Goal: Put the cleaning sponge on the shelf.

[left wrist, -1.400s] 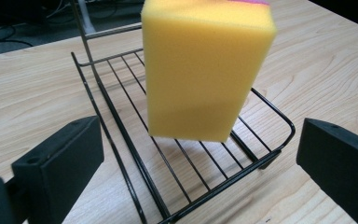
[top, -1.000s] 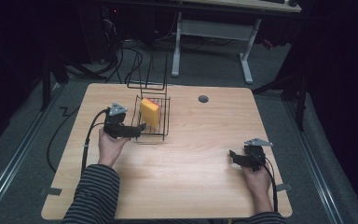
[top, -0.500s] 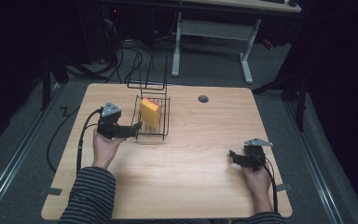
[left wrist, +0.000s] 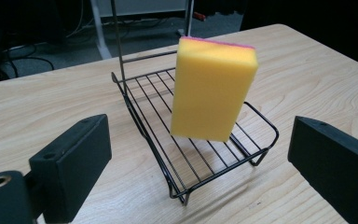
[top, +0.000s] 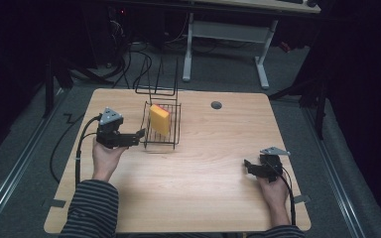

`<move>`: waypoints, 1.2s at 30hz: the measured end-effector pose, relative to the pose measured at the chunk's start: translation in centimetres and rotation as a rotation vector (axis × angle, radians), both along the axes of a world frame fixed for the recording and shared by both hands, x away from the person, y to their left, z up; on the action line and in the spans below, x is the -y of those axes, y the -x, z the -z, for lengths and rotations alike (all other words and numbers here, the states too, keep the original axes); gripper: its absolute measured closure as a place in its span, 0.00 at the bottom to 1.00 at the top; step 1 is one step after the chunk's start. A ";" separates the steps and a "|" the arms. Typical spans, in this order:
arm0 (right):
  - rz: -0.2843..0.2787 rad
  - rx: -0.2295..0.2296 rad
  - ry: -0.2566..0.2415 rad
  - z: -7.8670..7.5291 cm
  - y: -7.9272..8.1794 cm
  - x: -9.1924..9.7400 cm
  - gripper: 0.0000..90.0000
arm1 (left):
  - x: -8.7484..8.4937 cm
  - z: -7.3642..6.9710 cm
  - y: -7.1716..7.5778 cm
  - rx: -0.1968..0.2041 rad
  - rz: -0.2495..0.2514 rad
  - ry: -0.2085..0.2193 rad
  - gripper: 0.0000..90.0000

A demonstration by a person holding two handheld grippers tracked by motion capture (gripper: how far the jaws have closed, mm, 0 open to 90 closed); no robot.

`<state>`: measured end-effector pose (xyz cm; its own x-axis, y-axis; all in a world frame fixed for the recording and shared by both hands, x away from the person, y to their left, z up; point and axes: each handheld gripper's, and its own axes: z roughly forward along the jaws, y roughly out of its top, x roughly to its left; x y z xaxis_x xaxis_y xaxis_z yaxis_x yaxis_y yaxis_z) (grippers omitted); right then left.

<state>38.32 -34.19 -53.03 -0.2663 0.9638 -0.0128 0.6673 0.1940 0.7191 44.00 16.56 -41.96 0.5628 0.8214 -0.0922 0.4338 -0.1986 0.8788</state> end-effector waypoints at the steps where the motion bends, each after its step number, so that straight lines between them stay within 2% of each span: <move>1: 0.000 0.000 0.000 0.0 0.0 0.0 0.31 | -0.1 -0.1 0.1 -0.001 -0.002 0.003 0.08; 19: 0.002 -0.001 -0.001 0.0 0.0 0.0 0.31 | -3.0 -1.1 1.9 0.025 -0.059 0.047 0.09; 29: 0.002 0.000 0.000 0.0 0.0 -0.1 0.31 | -4.8 -1.1 3.1 0.030 -0.092 0.072 0.10; 36: 0.001 0.000 0.000 0.0 0.0 -0.1 0.31 | -5.7 -1.0 3.9 0.029 -0.106 0.072 0.10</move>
<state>38.30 -34.12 -53.03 -0.2650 0.9642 -0.0132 0.6673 0.1933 0.7193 40.07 22.28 -40.96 0.4767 0.8681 -0.1382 0.4235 -0.0890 0.9015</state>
